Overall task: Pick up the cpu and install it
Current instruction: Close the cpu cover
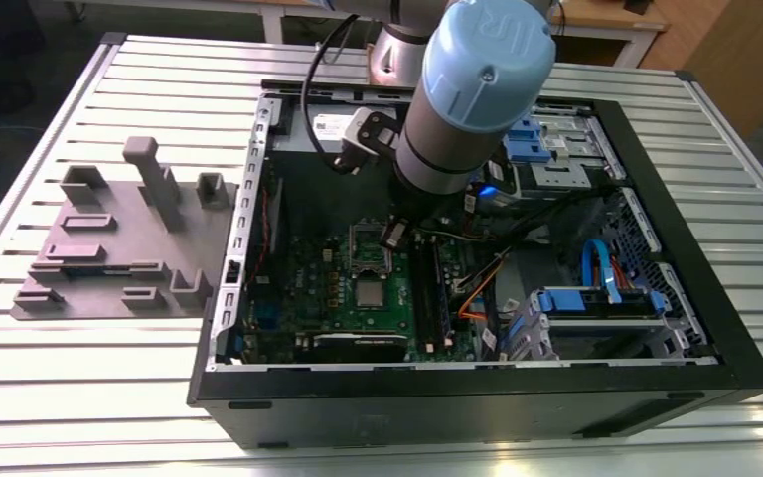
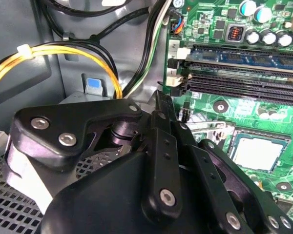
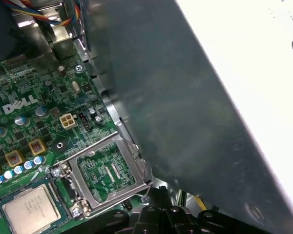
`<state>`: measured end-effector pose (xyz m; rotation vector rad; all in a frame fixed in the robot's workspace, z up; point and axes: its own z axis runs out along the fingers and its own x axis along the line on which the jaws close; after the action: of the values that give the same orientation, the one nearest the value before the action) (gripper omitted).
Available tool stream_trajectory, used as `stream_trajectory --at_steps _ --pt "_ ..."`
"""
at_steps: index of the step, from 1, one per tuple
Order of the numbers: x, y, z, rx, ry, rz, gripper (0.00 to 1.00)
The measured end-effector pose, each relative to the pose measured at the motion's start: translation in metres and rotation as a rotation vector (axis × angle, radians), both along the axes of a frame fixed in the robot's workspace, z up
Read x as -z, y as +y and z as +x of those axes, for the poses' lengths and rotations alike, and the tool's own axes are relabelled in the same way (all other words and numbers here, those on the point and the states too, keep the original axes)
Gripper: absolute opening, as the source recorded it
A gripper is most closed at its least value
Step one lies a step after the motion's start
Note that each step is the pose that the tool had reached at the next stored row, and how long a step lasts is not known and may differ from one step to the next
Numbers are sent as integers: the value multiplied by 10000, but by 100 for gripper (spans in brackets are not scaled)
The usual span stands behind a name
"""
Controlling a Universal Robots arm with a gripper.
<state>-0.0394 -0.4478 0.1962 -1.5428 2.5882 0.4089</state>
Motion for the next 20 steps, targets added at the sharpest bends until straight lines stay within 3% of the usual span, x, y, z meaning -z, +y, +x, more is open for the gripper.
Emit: stream_trajectory --at_steps 4,7,9,20 --pt "-25 4 -2 -1 12 -53 10" --pt "-35 4 -4 -1 16 -226 10" --pt "-45 4 -4 -1 19 -292 10" --pt "-141 6 -13 -1 24 -421 10"
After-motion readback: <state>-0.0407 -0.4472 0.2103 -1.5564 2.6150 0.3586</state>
